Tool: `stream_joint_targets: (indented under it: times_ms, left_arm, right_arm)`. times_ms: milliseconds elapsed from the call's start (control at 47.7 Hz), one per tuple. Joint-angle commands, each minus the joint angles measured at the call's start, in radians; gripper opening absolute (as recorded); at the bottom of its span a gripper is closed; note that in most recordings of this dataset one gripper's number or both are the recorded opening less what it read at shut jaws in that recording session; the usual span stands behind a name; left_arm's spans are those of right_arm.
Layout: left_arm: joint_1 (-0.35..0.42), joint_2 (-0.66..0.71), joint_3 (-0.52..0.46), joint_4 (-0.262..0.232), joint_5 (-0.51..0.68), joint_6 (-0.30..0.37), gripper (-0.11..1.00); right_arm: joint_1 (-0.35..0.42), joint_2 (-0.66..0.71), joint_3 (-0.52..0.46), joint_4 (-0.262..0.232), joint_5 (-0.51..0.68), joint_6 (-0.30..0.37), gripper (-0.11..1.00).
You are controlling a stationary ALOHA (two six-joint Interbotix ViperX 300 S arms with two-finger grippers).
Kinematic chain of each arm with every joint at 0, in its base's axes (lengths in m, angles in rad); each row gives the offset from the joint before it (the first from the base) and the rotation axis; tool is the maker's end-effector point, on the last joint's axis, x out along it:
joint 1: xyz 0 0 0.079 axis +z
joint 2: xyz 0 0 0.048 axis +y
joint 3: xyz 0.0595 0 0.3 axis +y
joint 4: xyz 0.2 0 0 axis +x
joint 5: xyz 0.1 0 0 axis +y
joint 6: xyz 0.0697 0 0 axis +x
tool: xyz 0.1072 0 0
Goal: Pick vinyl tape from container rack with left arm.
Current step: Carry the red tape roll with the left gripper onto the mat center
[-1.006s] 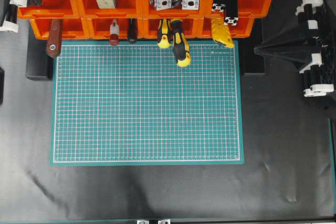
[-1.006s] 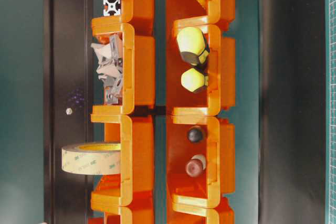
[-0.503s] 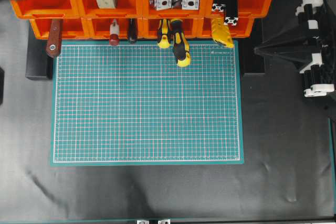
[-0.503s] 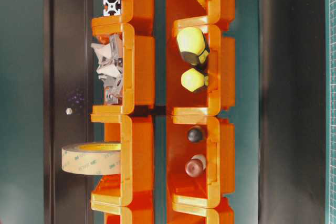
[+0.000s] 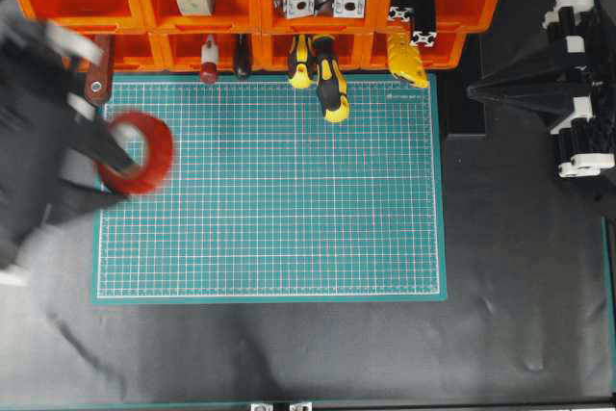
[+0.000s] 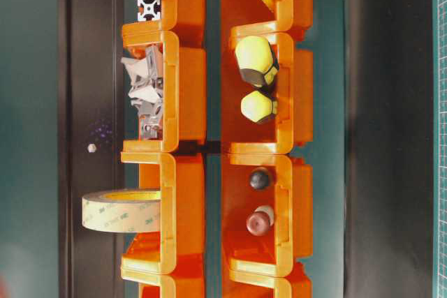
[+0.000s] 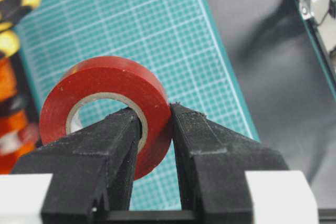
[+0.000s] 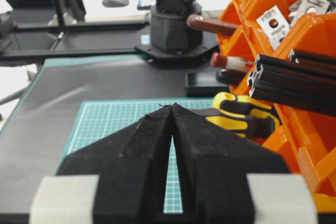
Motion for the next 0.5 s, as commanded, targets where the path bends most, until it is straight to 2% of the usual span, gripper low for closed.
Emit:
stream_joint_targets:
  times_ms: [0, 63, 210, 482]
  left_arm:
    - [-0.015, 0.037, 0.049, 0.002, -0.109, 0.002, 0.18]
    - [-0.015, 0.075, 0.091, 0.002, -0.16, 0.0, 0.18]
    - [-0.011, 0.164, 0.17, 0.002, -0.198, 0.008, 0.18]
    - [-0.008, 0.334, 0.235, 0.002, -0.302, 0.011, 0.18]
  right_arm:
    - [0.002, 0.003, -0.034, 0.005, -0.006, 0.0, 0.0]
    - [0.002, 0.003, -0.034, 0.008, -0.008, 0.0, 0.0]
    - [0.002, 0.002, -0.034, 0.009, -0.006, 0.0, 0.0]
    - [0.002, 0.002, -0.032, 0.009, -0.005, 0.0, 0.0]
